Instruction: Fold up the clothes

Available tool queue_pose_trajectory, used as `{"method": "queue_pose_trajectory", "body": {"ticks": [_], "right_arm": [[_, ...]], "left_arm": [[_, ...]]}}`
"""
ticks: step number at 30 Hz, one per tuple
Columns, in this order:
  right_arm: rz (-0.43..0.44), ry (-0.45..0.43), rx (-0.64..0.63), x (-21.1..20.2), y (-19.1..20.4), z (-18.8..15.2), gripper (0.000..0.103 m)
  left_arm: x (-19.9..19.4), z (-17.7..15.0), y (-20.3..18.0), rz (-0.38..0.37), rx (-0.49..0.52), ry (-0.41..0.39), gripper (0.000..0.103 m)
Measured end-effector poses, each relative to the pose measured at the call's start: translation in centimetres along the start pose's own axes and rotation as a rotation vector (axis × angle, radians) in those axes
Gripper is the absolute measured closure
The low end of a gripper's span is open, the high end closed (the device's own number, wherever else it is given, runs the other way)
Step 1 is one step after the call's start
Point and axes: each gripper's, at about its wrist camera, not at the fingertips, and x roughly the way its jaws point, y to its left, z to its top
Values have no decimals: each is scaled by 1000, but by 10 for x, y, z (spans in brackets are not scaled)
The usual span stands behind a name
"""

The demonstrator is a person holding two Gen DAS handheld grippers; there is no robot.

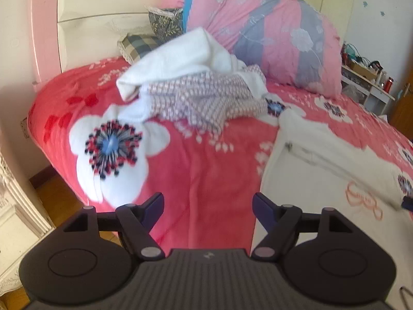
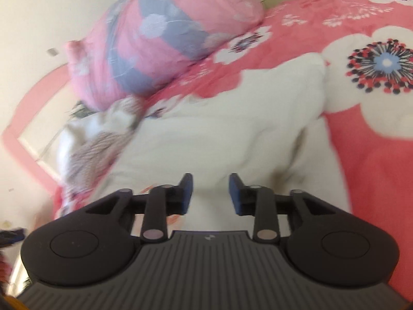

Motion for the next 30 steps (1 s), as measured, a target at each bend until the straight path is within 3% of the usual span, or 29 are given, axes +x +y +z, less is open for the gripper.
{"method": "queue_pose_trajectory", "body": {"ticks": [2,4,6,10,15,17,19,25,30], "right_arm": [[-6,10,-27,-26,20,-17,68],[-46,5,-63,-54,35,-41,57],[-113,1,-77,-82,40,-70,54],[-266,6,19,-131,29,-139,54],[-236,-118,165,-199,40,-196,52],[-252,-139,200,-211,43,-204,51],[-259,-159,216,-218,46,-208,51],[-243,-181,255,-216,46,-204,51],[-235,-190,263,-210,50,-202,51]], "left_arm": [[2,-20,3,-31,-3,18,27],[9,-36,3,-67,-17,46,27],[17,-53,4,-86,-22,68,27],[29,-76,4,-130,-29,105,27],[42,-89,-5,-205,4,132,30],[47,-92,-5,-232,1,122,32],[53,-94,-3,-252,-16,108,41],[65,-90,3,-320,-75,48,49],[64,-94,5,-371,-75,65,55]]}}
